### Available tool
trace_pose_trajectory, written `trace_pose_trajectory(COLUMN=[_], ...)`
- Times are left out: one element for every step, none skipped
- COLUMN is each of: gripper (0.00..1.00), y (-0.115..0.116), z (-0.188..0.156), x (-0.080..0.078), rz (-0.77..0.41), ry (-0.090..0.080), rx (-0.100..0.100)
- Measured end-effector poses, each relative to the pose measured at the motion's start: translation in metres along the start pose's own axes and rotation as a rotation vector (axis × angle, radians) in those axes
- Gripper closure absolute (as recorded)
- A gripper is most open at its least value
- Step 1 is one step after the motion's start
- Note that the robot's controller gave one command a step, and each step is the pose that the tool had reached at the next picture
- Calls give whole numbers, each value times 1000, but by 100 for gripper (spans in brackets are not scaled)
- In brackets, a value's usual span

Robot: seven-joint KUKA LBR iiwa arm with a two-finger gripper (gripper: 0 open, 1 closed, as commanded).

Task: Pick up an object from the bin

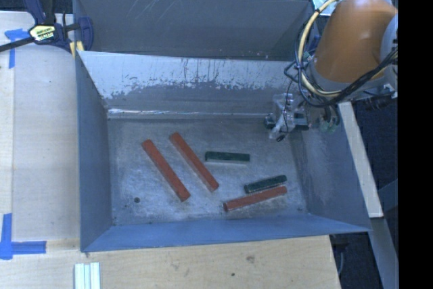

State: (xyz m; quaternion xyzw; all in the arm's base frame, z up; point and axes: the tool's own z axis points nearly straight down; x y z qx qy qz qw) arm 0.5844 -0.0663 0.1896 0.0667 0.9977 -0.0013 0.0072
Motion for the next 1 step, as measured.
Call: trace_pose_trajectory(gripper=[100], y=[19], z=[-53], x=[-8], rz=[-23], ry=[3], rx=[-3])
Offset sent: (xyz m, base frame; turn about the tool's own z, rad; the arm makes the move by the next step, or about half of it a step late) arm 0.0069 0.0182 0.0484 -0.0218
